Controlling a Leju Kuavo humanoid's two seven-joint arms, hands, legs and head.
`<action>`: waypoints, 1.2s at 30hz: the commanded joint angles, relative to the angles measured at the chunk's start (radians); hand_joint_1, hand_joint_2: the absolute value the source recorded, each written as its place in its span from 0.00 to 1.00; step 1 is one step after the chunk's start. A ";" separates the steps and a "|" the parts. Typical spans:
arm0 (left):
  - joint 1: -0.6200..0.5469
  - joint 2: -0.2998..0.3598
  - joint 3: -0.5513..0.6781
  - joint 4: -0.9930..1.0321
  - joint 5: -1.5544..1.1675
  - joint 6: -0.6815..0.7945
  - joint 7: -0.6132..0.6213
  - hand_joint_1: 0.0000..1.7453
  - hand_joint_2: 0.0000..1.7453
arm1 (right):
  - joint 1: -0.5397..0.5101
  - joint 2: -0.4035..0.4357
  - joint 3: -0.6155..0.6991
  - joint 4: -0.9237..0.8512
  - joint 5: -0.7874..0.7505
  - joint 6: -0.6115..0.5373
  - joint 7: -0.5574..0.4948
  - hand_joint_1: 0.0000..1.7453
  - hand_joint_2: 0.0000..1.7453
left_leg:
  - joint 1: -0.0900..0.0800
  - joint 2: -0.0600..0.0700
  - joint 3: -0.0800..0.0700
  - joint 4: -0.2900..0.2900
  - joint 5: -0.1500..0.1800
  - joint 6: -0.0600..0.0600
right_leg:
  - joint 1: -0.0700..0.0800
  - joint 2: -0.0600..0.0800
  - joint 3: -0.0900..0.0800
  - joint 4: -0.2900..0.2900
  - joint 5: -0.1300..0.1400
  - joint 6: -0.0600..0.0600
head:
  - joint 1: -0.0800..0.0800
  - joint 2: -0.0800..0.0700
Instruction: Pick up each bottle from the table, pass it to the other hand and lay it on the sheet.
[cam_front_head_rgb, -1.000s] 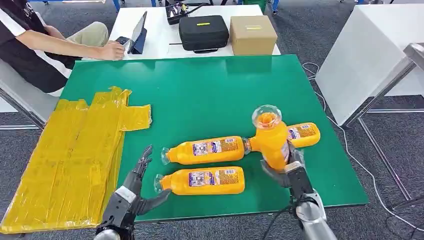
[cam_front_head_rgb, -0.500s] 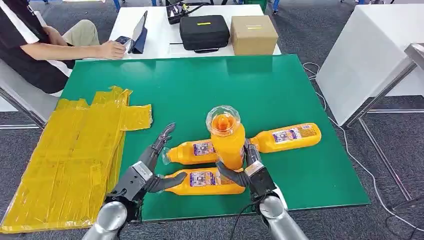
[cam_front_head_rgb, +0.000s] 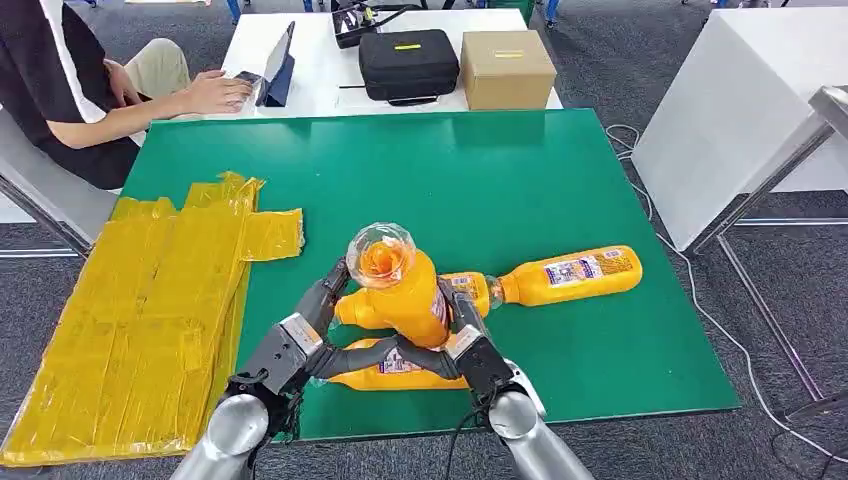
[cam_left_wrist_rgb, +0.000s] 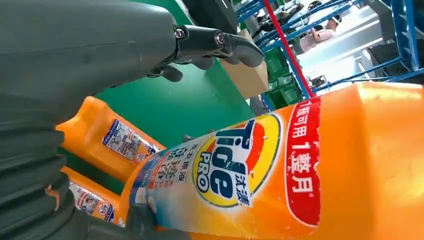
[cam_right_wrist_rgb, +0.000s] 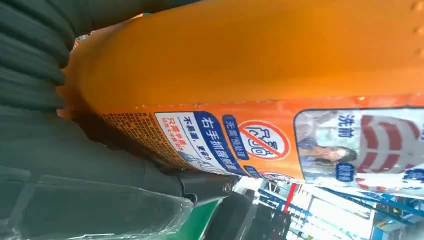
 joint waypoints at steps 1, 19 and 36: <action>-0.038 0.016 -0.033 0.024 0.005 -0.002 0.007 0.00 1.00 | -0.047 -0.006 0.025 0.060 -0.004 0.001 0.002 1.00 1.00 | 0.000 0.000 0.000 0.000 0.000 -0.001 | 0.000 0.000 0.001 0.000 0.000 0.000 | 0.000 0.000; -0.060 -0.033 -0.058 -0.017 0.084 -0.016 0.057 0.00 1.00 | -0.086 0.050 0.173 0.194 0.158 -0.079 0.091 1.00 1.00 | 0.001 0.001 0.001 -0.001 0.000 -0.002 | 0.000 0.000 0.001 -0.001 0.000 0.000 | 0.000 0.000; -0.072 -0.057 -0.082 -0.007 0.088 -0.033 0.065 0.00 1.00 | -0.111 0.068 0.210 0.255 0.171 -0.069 0.061 1.00 1.00 | 0.000 -0.001 0.001 0.000 -0.001 -0.003 | 0.000 -0.001 0.002 -0.001 -0.001 0.000 | 0.000 0.000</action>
